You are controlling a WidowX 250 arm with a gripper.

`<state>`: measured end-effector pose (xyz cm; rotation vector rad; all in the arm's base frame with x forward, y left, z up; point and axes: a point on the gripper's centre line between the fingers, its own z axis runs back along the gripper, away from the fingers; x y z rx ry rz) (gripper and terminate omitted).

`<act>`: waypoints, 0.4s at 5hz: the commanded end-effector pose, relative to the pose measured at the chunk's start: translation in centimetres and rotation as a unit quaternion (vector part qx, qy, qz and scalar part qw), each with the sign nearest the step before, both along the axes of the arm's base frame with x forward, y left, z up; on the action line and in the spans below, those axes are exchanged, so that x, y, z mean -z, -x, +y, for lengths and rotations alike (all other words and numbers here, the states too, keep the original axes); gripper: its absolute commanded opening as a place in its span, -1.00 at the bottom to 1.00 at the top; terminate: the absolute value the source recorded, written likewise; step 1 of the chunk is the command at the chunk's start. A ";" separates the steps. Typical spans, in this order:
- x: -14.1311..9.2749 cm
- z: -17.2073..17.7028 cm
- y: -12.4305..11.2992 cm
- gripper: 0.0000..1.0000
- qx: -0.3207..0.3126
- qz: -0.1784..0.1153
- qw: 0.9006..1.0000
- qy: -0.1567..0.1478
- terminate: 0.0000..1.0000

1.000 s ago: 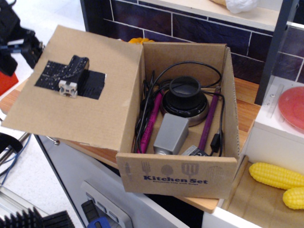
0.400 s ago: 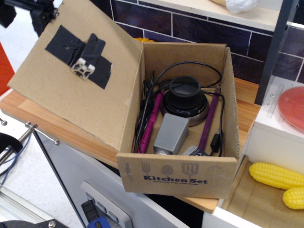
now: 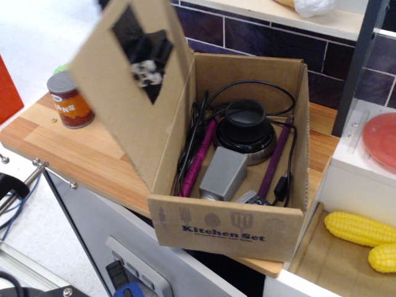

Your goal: Close brown1fbox flap

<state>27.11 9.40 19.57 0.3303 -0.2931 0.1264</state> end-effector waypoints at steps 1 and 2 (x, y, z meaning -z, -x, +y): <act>-2.0 -5.9 -2.5 1.00 -0.065 -0.029 0.997 0.036 -1.00; -1.1 -10.0 -3.1 1.00 -0.102 -0.050 0.990 0.087 -1.00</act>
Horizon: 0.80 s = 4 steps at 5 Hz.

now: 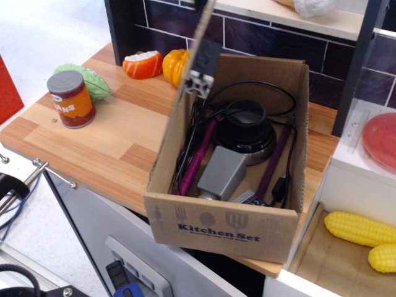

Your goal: Close brown1fbox flap

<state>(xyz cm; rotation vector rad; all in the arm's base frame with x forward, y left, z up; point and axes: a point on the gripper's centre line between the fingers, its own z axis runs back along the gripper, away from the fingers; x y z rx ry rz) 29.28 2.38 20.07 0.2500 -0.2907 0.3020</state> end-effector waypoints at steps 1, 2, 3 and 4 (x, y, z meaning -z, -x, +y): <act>0.8 -4.5 -1.8 1.00 -0.053 -0.062 0.994 0.067 -1.00; 2.3 -4.4 -2.6 1.00 -0.084 -0.072 0.985 0.131 -1.00; 3.4 -3.5 -2.9 1.00 -0.090 -0.066 0.979 0.169 -1.00; 3.1 -2.1 -2.2 1.00 -0.067 -0.056 0.986 0.142 -1.00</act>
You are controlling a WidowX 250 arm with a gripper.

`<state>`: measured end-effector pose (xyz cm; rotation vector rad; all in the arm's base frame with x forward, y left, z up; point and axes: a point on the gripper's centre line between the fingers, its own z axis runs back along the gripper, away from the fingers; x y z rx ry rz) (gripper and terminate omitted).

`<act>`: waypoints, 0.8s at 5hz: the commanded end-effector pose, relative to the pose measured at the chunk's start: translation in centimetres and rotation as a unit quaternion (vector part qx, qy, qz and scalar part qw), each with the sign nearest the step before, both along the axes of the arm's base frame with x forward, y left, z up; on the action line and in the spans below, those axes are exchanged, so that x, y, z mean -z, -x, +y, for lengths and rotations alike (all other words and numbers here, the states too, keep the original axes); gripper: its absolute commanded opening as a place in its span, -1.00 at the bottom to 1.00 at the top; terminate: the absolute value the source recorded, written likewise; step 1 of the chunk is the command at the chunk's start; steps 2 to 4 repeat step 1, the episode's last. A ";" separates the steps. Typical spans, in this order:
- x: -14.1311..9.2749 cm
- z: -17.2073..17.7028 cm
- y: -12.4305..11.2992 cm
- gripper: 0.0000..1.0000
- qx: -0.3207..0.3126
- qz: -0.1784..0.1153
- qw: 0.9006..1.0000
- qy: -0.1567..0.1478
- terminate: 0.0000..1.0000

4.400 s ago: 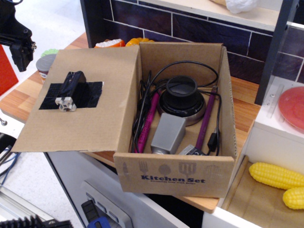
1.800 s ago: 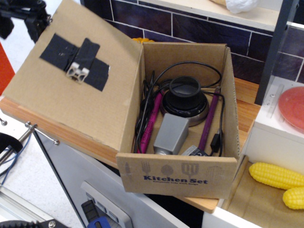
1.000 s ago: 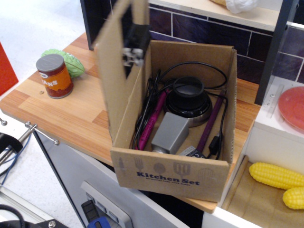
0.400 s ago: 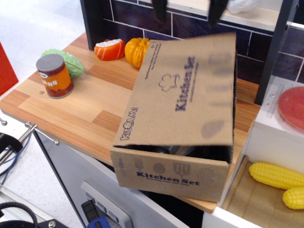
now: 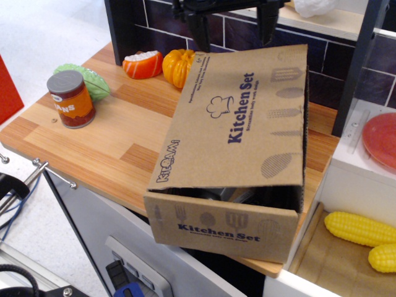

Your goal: Close brown1fbox flap

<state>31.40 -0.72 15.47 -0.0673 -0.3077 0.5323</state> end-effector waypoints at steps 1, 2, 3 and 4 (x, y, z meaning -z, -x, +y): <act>-1.5 1.0 -0.1 1.00 0.019 -0.010 0.999 -0.025 1.00; -1.5 1.0 -0.1 1.00 0.019 -0.010 0.999 -0.025 1.00; -1.5 1.0 -0.1 1.00 0.019 -0.010 0.999 -0.025 1.00; -1.5 1.0 -0.1 1.00 0.019 -0.010 0.999 -0.025 1.00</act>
